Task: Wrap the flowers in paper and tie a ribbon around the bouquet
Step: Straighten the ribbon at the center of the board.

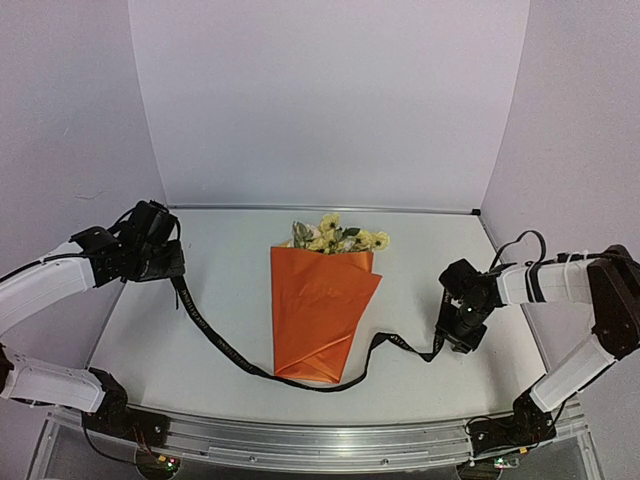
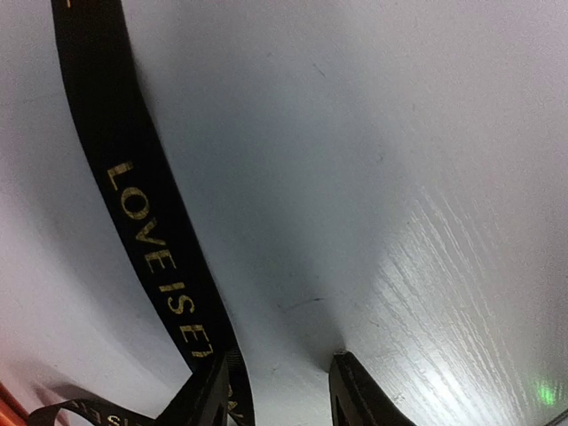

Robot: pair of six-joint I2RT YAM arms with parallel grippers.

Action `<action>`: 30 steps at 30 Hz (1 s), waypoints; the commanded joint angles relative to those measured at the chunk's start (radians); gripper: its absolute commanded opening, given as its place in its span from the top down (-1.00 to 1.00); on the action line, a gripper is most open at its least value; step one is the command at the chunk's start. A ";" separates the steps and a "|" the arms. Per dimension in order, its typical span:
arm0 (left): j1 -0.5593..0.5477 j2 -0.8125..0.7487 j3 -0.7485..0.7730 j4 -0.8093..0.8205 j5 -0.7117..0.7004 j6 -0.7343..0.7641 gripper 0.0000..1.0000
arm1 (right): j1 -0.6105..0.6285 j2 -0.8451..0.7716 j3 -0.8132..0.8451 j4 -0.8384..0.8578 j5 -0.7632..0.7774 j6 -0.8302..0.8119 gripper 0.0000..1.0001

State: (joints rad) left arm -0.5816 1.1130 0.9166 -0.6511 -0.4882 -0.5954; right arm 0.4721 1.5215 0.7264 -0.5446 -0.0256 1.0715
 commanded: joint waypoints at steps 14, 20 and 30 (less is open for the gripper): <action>0.008 -0.041 -0.027 -0.008 -0.005 -0.039 1.00 | 0.094 -0.065 -0.121 0.207 0.053 0.073 -0.12; 0.008 -0.042 -0.026 -0.006 -0.006 -0.037 1.00 | 0.110 -0.034 -0.097 0.203 0.062 0.070 -0.13; 0.012 -0.053 -0.025 -0.035 -0.030 -0.032 1.00 | -0.048 -0.209 -0.133 -0.002 0.125 -0.021 0.04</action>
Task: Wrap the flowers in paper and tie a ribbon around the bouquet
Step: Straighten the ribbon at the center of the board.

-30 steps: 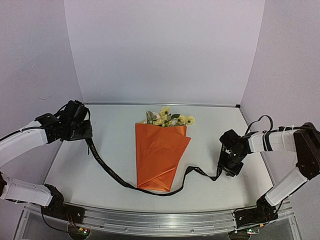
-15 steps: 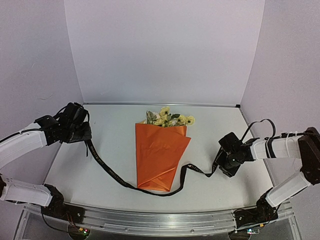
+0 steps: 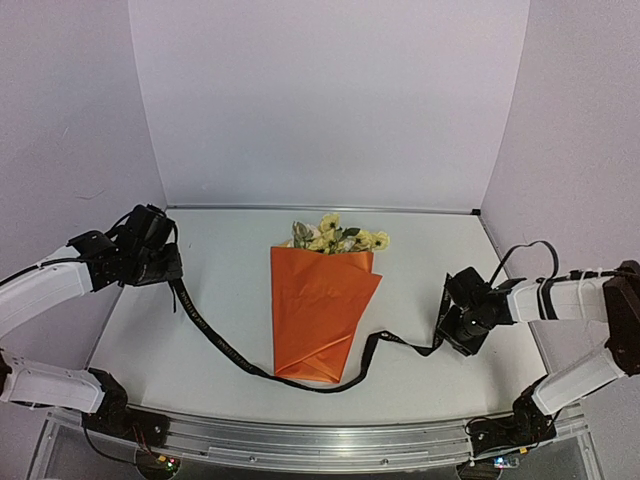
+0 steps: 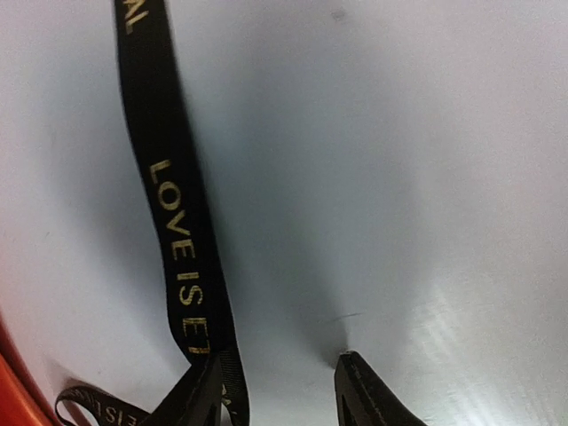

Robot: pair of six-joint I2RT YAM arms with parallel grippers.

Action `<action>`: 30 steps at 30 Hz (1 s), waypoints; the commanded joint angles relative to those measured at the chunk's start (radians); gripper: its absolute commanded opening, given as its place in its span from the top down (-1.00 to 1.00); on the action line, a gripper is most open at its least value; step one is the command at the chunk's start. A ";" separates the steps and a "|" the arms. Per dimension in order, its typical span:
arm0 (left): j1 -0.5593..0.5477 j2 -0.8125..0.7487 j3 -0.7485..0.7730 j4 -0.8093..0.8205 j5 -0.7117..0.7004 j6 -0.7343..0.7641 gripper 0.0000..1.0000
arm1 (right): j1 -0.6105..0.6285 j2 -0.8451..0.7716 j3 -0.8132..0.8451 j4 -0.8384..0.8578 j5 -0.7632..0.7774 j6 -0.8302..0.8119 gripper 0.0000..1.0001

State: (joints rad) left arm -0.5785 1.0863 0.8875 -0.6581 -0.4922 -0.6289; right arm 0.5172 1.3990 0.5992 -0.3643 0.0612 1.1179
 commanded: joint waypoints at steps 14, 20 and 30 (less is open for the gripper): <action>0.017 -0.023 -0.010 -0.030 -0.011 0.001 1.00 | -0.313 -0.215 0.012 -0.287 -0.100 -0.205 -0.42; 0.021 -0.025 -0.007 -0.042 -0.012 -0.001 1.00 | -0.457 -0.187 0.060 -0.317 -0.229 -0.258 -0.50; 0.214 -0.001 -0.063 -0.058 -0.007 -0.013 1.00 | -0.613 -0.166 0.089 -0.347 -0.316 -0.260 -0.49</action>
State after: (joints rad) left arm -0.4800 1.0792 0.8574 -0.7113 -0.5021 -0.6338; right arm -0.0464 1.2358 0.6499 -0.6686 -0.2174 0.8703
